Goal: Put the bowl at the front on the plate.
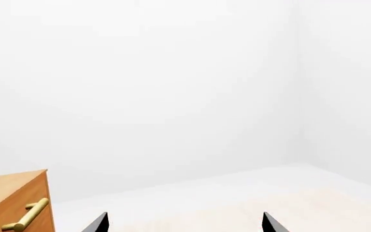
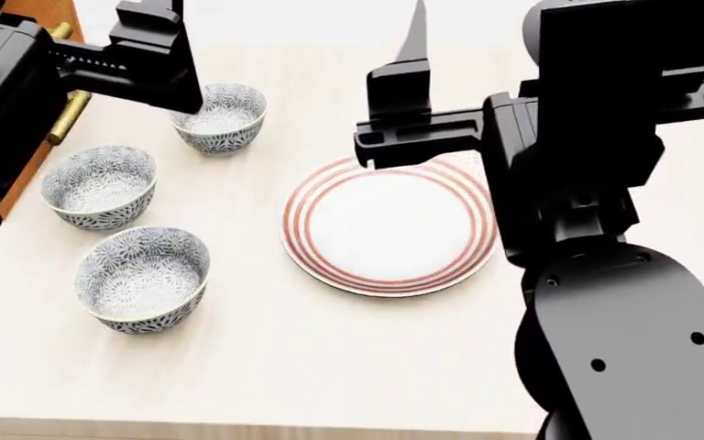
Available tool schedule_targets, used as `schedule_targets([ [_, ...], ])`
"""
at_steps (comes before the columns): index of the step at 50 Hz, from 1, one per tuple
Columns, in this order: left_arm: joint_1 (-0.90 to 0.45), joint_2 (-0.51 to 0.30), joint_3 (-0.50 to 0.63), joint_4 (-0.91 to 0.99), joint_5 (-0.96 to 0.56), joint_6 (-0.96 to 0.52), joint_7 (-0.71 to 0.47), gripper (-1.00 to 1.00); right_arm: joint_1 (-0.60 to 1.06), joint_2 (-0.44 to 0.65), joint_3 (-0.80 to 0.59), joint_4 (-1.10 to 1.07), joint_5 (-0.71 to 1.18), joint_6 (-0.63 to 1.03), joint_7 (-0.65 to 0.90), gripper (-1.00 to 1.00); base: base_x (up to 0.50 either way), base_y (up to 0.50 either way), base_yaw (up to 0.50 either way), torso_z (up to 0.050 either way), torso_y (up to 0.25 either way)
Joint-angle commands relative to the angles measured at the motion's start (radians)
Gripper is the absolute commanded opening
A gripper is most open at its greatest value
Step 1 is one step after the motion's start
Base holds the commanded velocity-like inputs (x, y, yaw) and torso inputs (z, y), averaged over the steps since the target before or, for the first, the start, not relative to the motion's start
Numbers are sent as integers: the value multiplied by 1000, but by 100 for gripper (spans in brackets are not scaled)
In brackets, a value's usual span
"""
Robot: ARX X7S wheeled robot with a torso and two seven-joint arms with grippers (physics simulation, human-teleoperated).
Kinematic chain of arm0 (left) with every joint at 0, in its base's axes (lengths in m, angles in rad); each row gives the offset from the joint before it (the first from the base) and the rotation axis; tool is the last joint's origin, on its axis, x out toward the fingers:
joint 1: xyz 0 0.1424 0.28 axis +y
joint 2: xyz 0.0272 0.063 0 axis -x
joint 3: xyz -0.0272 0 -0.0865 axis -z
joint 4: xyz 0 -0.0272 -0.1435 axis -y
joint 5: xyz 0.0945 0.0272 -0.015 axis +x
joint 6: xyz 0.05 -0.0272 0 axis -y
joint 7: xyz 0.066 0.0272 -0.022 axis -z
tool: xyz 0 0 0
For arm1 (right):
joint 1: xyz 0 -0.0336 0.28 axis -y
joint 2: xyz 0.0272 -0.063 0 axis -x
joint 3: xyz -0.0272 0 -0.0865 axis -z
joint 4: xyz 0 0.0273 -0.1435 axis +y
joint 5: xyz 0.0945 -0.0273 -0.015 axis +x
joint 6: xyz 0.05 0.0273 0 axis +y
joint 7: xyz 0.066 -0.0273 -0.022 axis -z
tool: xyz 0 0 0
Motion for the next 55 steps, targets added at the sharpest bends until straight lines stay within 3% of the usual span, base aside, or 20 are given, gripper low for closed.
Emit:
schedule_targets([
  [1, -15, -3, -8, -7, -15, -4, -16, 100, 14, 4, -1, -4, 9, -1, 0, 100, 0, 0, 0, 0, 0],
  [20, -17, -11, -1, -19, -35, 2, -35, 100, 35, 7, 11, -7, 32, 31, 11, 100, 17, 0, 0, 0, 0],
  [55, -3, -30, 3, -18, -68, 18, -67, 100, 29, 15, 2, -3, 49, 19, 18, 100, 243, 0, 0, 0, 0],
])
